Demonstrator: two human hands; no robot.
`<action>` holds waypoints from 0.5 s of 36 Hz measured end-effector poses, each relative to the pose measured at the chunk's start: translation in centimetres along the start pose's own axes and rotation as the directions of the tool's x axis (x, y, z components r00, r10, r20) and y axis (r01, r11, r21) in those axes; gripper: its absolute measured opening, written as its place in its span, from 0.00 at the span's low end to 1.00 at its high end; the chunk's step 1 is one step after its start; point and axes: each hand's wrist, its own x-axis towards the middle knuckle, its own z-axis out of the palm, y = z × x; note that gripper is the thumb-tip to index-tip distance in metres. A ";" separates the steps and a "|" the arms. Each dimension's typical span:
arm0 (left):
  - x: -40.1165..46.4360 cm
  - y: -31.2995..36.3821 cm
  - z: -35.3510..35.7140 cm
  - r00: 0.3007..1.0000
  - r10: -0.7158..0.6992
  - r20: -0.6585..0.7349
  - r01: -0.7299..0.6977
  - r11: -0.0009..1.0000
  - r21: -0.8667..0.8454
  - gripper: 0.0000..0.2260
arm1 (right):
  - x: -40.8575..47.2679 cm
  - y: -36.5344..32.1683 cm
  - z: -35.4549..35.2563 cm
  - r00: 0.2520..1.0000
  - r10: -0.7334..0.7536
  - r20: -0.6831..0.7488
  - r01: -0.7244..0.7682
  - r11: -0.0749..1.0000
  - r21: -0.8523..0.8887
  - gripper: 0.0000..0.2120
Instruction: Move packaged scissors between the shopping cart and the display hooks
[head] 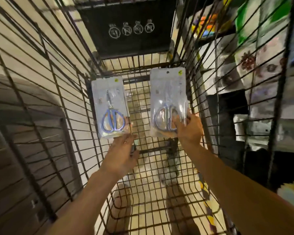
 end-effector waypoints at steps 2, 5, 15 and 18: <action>0.1 0.3 -0.2 1.000 0.013 -0.004 -0.013 1.000 -0.023 0.23 | -0.1 0.2 -0.3 1.000 -0.015 0.009 0.015 0.999 0.041 0.23; 0.5 0.5 -0.3 1.000 0.015 -0.007 -0.016 0.999 -0.043 0.23 | -1.3 -0.4 -1.4 0.999 -0.030 0.041 0.025 0.991 0.130 0.19; 0.8 1.9 -0.1 0.995 -0.064 0.083 0.079 0.977 -0.196 0.25 | -5.5 0.9 -4.2 0.983 0.045 0.179 -0.105 0.934 0.340 0.16; 0.0 2.8 -0.3 0.996 -0.059 0.061 0.078 0.928 -0.364 0.25 | -6.8 0.7 -5.2 0.972 -0.018 0.236 -0.087 0.900 0.428 0.20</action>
